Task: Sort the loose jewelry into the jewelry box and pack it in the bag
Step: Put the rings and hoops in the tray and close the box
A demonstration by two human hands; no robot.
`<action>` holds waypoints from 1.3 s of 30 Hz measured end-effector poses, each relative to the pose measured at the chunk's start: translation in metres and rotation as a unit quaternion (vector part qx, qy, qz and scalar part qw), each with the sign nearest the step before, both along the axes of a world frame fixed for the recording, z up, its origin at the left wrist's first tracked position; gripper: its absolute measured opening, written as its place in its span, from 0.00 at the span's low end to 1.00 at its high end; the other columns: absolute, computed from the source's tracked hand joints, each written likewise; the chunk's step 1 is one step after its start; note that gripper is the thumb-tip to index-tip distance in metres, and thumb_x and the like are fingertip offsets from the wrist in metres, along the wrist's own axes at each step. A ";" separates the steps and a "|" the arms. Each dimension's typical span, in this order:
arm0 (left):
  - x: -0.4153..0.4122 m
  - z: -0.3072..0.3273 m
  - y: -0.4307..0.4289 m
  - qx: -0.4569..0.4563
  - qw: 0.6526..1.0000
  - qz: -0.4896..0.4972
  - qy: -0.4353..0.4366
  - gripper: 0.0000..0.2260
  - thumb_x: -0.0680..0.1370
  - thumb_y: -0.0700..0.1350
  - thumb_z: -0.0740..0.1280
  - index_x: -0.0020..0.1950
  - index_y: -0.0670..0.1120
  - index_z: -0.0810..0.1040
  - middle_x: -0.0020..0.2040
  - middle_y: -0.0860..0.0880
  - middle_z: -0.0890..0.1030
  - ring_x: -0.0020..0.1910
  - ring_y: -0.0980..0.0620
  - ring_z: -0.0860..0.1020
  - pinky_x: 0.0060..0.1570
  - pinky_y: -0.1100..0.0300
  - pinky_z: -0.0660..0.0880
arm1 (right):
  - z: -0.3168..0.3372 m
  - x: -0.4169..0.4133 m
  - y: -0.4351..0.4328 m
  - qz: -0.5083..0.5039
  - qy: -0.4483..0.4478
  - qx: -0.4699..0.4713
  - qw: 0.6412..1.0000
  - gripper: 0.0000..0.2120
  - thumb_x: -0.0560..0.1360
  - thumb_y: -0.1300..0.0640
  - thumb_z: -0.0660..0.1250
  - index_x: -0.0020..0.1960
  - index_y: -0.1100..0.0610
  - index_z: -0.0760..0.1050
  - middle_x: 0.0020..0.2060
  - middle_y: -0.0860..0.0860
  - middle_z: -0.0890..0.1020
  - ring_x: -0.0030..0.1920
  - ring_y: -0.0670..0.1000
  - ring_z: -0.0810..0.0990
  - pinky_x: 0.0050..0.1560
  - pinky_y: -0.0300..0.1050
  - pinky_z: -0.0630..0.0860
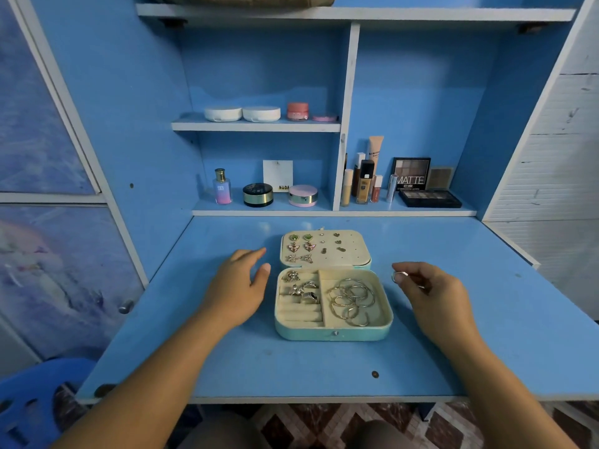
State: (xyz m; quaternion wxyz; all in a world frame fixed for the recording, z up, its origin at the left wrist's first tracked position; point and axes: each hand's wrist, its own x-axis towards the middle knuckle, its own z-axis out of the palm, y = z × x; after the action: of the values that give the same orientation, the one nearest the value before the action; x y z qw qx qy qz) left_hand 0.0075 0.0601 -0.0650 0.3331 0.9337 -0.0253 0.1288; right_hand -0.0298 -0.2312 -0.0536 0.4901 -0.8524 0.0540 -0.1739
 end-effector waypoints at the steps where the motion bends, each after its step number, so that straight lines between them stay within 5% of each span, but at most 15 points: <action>1: -0.001 -0.003 0.006 0.032 0.999 0.005 0.003 0.20 0.81 0.49 0.62 0.73 0.47 0.70 0.69 0.50 0.72 0.62 0.49 0.75 0.64 0.55 0.69 | 0.001 -0.004 0.005 0.003 -0.014 0.018 1.000 0.05 0.76 0.56 0.68 0.48 0.47 0.80 0.43 0.42 0.82 0.42 0.38 0.79 0.38 0.26 0.71; 10: -0.013 -0.015 0.014 0.094 0.995 -0.001 0.041 0.20 0.80 0.52 0.64 0.72 0.52 0.72 0.74 0.52 0.67 0.59 0.49 0.76 0.67 0.55 0.68 | 0.008 -0.023 0.037 0.075 -0.036 -0.039 0.996 0.07 0.74 0.55 0.70 0.42 0.43 0.77 0.34 0.48 0.79 0.30 0.44 0.71 0.30 0.31 0.69; 13: -0.013 -0.016 0.015 0.081 0.996 -0.004 0.040 0.19 0.79 0.52 0.65 0.70 0.52 0.74 0.73 0.53 0.68 0.63 0.48 0.75 0.67 0.53 0.68 | 0.009 -0.022 0.044 0.090 -0.023 -0.141 0.986 0.06 0.73 0.54 0.71 0.42 0.44 0.76 0.37 0.43 0.77 0.35 0.41 0.75 0.36 0.28 0.68; 16: -0.013 -0.016 0.016 0.077 0.996 -0.002 0.041 0.19 0.79 0.53 0.65 0.69 0.53 0.74 0.73 0.53 0.69 0.60 0.46 0.76 0.66 0.54 0.69 | 0.009 -0.018 0.048 0.102 -0.017 -0.282 0.954 0.03 0.74 0.53 0.70 0.47 0.47 0.80 0.34 0.37 0.72 0.47 0.47 0.75 0.51 0.43 0.70; 18: -0.013 -0.016 0.016 0.076 0.996 -0.002 0.037 0.19 0.79 0.53 0.65 0.69 0.53 0.75 0.72 0.53 0.69 0.59 0.46 0.76 0.66 0.54 0.69 | 0.010 -0.016 0.047 0.110 0.003 -0.318 0.942 0.04 0.74 0.52 0.69 0.48 0.46 0.80 0.35 0.37 0.74 0.52 0.47 0.72 0.51 0.45 0.66; 23: -0.012 -0.017 0.015 0.064 0.997 0.003 0.030 0.18 0.78 0.51 0.67 0.68 0.52 0.76 0.71 0.53 0.71 0.59 0.46 0.77 0.65 0.54 0.70 | 0.011 -0.014 0.042 0.141 -0.002 -0.275 0.951 0.07 0.76 0.54 0.68 0.51 0.48 0.82 0.36 0.33 0.71 0.53 0.48 0.72 0.54 0.44 0.70; 26: -0.012 -0.010 0.009 -0.019 1.000 0.023 0.001 0.15 0.78 0.50 0.67 0.65 0.52 0.78 0.64 0.53 0.76 0.58 0.51 0.77 0.59 0.58 0.71 | 0.009 -0.015 0.028 0.107 -0.037 -0.185 0.976 0.08 0.77 0.54 0.65 0.52 0.47 0.81 0.42 0.34 0.76 0.52 0.44 0.72 0.46 0.32 0.67; 29: -0.020 0.006 -0.013 -0.087 0.993 0.010 -0.075 0.10 0.78 0.49 0.67 0.59 0.53 0.80 0.55 0.56 0.77 0.54 0.55 0.77 0.54 0.60 0.72 | -0.001 -0.008 0.002 0.077 -0.027 -0.168 0.982 0.09 0.78 0.54 0.63 0.56 0.45 0.78 0.47 0.36 0.76 0.52 0.45 0.73 0.45 0.32 0.66; 33: -0.033 0.029 -0.057 0.023 0.984 -0.156 -0.084 0.12 0.76 0.55 0.68 0.57 0.55 0.82 0.52 0.58 0.79 0.55 0.56 0.74 0.57 0.59 0.71 | -0.022 -0.001 -0.017 0.061 0.013 -0.256 0.965 0.13 0.78 0.56 0.63 0.62 0.51 0.76 0.58 0.47 0.78 0.59 0.52 0.72 0.55 0.41 0.66; 39: -0.033 0.045 -0.110 0.277 0.932 -0.232 0.010 0.18 0.76 0.61 0.66 0.65 0.60 0.77 0.60 0.57 0.76 0.61 0.51 0.66 0.59 0.50 0.62 | -0.027 0.002 -0.016 0.073 0.045 -0.353 0.931 0.18 0.79 0.47 0.58 0.68 0.43 0.70 0.68 0.43 0.70 0.69 0.49 0.65 0.66 0.48 0.61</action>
State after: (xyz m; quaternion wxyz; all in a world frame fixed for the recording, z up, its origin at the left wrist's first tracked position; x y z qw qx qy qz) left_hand -0.0255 -0.0497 -0.0200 0.0821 0.9581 -0.2730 0.0267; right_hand -0.0276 -0.2471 -0.0809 0.1655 -0.9791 -0.0510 -0.1065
